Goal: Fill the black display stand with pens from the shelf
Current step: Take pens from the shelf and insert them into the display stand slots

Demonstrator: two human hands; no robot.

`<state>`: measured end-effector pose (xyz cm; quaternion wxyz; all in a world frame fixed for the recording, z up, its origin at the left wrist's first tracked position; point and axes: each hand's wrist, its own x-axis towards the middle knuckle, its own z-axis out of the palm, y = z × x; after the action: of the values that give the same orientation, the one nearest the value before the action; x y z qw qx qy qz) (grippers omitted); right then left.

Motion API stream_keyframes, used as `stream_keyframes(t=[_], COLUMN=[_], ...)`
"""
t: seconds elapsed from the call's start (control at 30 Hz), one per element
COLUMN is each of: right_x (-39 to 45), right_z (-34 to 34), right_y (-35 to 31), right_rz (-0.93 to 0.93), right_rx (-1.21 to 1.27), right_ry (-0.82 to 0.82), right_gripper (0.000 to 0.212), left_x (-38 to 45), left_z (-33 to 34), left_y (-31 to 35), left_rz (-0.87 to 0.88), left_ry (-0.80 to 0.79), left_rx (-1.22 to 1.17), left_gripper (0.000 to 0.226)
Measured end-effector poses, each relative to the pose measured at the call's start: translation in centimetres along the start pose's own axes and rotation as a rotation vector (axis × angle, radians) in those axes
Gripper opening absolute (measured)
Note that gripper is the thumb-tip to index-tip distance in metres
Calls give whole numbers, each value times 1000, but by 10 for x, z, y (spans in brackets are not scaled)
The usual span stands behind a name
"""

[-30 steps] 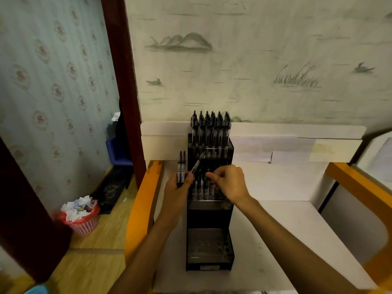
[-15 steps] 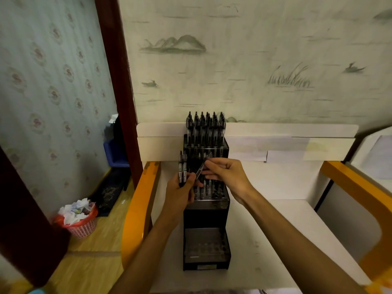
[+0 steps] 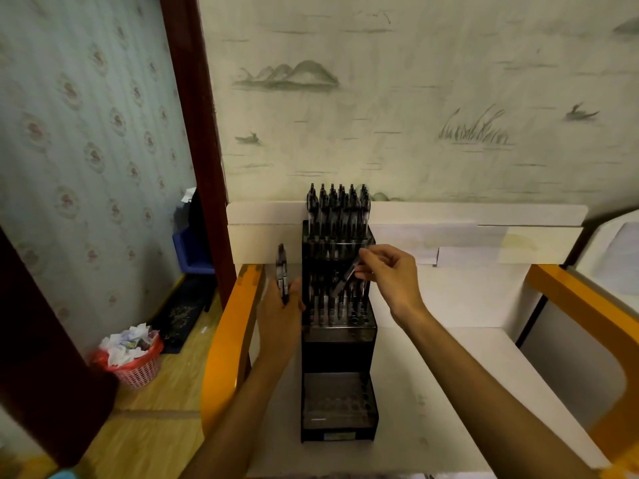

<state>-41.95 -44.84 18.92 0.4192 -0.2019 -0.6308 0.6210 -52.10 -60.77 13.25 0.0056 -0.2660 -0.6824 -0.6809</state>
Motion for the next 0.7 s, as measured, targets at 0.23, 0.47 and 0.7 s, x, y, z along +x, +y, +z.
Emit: stream_keyframes(t=[0.23, 0.47, 0.7], right_x=[3, 4, 5], right_z=[-4, 1, 4], right_y=[5, 18, 22], right_rz=[-224, -268, -310], right_rx=[-427, -630, -782], right_ry=[-44, -141, -123], right_gripper=[7, 17, 21], left_x=[0, -1, 3], left_z=[-5, 1, -1], left_y=[3, 2, -2], left_rz=[33, -123, -14], left_ry=[-22, -132, -155], left_rx=[12, -187, -116], left_gripper=[22, 24, 22])
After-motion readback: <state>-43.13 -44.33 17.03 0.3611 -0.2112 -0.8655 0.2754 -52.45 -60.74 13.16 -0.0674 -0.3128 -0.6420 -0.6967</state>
